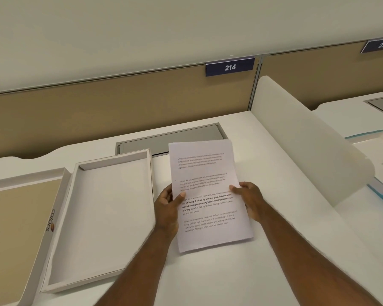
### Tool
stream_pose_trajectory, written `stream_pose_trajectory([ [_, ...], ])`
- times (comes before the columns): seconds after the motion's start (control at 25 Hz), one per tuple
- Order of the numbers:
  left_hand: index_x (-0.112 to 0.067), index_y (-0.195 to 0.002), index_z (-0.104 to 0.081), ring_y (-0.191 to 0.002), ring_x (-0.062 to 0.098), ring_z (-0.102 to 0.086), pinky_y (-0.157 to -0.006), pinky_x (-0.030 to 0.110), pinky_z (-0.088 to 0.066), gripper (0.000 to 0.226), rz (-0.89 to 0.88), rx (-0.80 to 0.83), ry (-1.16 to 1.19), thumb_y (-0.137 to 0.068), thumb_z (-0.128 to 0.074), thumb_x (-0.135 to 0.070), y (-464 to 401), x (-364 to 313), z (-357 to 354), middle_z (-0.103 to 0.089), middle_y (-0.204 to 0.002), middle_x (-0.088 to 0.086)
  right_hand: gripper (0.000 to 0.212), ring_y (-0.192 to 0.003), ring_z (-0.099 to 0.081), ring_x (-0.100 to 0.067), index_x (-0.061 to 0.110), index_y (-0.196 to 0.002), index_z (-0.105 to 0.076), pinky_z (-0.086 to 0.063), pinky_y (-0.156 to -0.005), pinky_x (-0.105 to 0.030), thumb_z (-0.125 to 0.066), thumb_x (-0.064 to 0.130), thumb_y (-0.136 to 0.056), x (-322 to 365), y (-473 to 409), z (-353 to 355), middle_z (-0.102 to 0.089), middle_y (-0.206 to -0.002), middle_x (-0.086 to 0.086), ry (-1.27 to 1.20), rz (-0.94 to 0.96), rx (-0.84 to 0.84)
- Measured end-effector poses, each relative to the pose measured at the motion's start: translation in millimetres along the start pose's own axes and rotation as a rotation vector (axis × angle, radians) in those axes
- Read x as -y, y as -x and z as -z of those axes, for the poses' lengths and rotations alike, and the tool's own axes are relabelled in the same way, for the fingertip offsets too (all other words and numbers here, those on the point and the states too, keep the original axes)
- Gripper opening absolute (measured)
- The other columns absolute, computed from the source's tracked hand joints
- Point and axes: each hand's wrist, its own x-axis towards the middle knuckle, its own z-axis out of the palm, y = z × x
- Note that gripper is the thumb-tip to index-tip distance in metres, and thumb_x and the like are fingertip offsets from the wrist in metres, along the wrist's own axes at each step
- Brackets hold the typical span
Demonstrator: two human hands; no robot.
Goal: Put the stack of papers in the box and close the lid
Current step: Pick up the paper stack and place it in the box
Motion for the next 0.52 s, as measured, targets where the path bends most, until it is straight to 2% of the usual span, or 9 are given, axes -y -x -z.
stream_pose_trajectory([
  [0.08, -0.004, -0.120, -0.063, -0.102, 0.036, -0.070, -0.085, 0.047, -0.059, 0.045, -0.026, 0.064, 0.021, -0.077, -0.072, 0.003, 2.8, -9.1, -2.8, -0.071, -0.116, 0.019, 0.060, -0.099, -0.067, -0.033, 0.005, -0.121, -0.043, -0.055, -0.090, -0.051, -0.080, 0.011, -0.075, 7.6, 10.1, 1.5, -0.064, -0.121, -0.021, -0.130, 0.041, 0.040],
  [0.2, -0.004, -0.121, -0.062, -0.100, 0.037, -0.070, -0.085, 0.049, -0.058, 0.045, -0.078, 0.111, -0.006, -0.078, -0.073, 0.002, 6.0, -26.4, -12.7, -0.070, -0.116, 0.020, 0.068, -0.099, -0.067, -0.029, 0.008, -0.130, -0.036, -0.056, -0.087, -0.046, -0.079, 0.011, -0.077, 20.4, 25.6, -4.1, -0.064, -0.120, -0.014, -0.090, 0.219, -0.018],
  [0.36, -0.013, -0.113, -0.067, -0.095, 0.028, -0.072, -0.081, 0.041, -0.061, 0.037, -0.187, 0.137, -0.041, -0.079, -0.071, 0.003, 4.3, -50.5, -19.5, -0.074, -0.108, 0.012, 0.039, -0.103, -0.068, -0.029, 0.006, -0.122, -0.055, -0.055, -0.093, -0.050, -0.069, 0.013, -0.086, 32.8, 47.9, -8.2, -0.068, -0.117, -0.013, 0.067, 0.505, -0.044],
  [0.44, -0.016, -0.111, -0.068, -0.093, 0.025, -0.072, -0.078, 0.036, -0.060, 0.036, -0.229, 0.151, -0.065, -0.080, -0.071, 0.002, 6.0, -55.5, -17.5, -0.075, -0.105, 0.007, 0.035, -0.105, -0.066, -0.027, 0.008, -0.121, -0.053, -0.055, -0.093, -0.048, -0.066, 0.012, -0.089, 32.6, 58.7, -8.9, -0.067, -0.118, -0.011, 0.083, 0.584, -0.047],
  [0.52, -0.016, -0.113, -0.068, -0.097, 0.027, -0.070, -0.083, 0.040, -0.060, 0.035, -0.242, 0.154, -0.115, -0.082, -0.070, 0.000, 10.0, -52.8, -14.1, -0.074, -0.108, 0.007, 0.036, -0.108, -0.064, -0.026, 0.009, -0.124, -0.050, -0.054, -0.095, -0.046, -0.063, 0.011, -0.091, 26.7, 66.1, -10.2, -0.064, -0.120, -0.010, 0.109, 0.634, -0.037],
])
